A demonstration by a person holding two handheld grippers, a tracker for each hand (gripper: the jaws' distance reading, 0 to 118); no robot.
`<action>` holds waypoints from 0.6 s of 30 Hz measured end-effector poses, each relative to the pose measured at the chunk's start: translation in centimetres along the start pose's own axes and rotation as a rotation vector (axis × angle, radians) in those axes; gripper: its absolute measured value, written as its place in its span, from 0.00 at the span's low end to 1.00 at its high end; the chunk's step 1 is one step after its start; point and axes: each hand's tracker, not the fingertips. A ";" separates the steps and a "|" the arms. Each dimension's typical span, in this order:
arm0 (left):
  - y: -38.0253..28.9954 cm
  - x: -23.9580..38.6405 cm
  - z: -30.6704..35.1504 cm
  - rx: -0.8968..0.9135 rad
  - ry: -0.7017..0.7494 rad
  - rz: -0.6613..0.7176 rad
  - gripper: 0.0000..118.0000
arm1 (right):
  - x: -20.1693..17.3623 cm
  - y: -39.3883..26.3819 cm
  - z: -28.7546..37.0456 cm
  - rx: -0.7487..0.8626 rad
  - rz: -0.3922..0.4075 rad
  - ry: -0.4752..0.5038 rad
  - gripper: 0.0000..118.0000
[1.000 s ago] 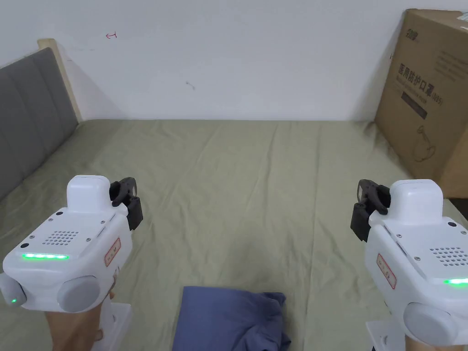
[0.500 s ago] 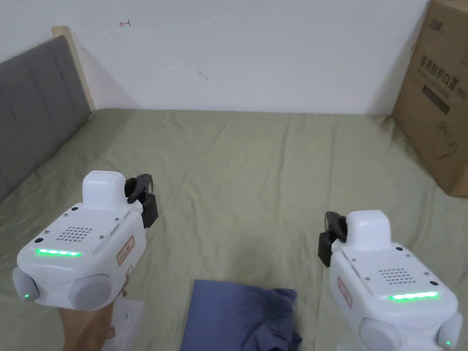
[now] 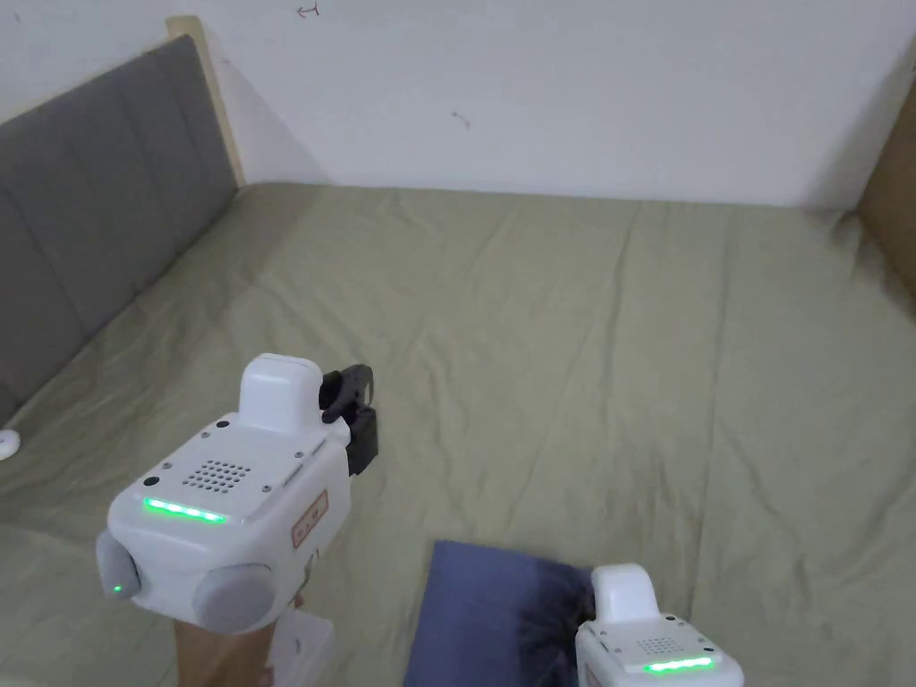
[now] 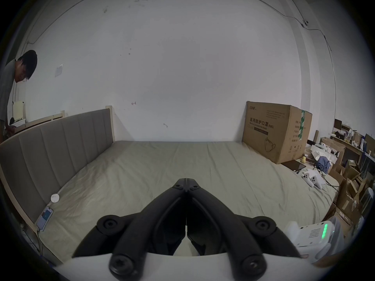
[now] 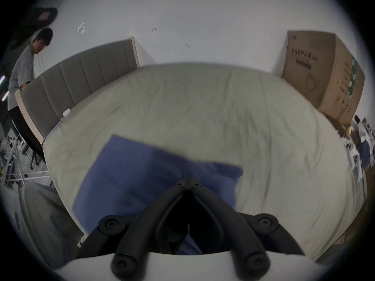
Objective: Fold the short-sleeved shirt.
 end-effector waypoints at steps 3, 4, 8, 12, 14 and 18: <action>-1.3 -0.4 -0.6 -0.063 -0.025 0.047 0.00 | 0.3 -1.4 -1.4 -0.036 -0.040 -0.001 0.00; -1.7 -0.5 -0.9 -0.094 -0.040 0.075 0.00 | 0.4 -1.4 -1.3 -0.016 -0.052 0.000 0.00; -4.6 -1.1 -2.9 -0.255 -0.107 0.219 0.00 | 0.7 -0.7 -1.2 -0.047 -0.088 0.006 0.00; -8.1 -1.5 -5.7 -0.505 -0.164 0.380 0.22 | 0.4 -0.1 -0.9 -0.069 -0.069 0.002 0.00; -10.0 -1.8 -7.0 -0.608 -0.193 0.463 0.56 | 0.6 -0.2 -1.0 -0.071 -0.070 0.007 0.00; -13.3 -2.1 -9.3 -0.756 -0.191 0.527 0.83 | 0.8 -0.3 -1.0 -0.068 -0.079 0.015 0.00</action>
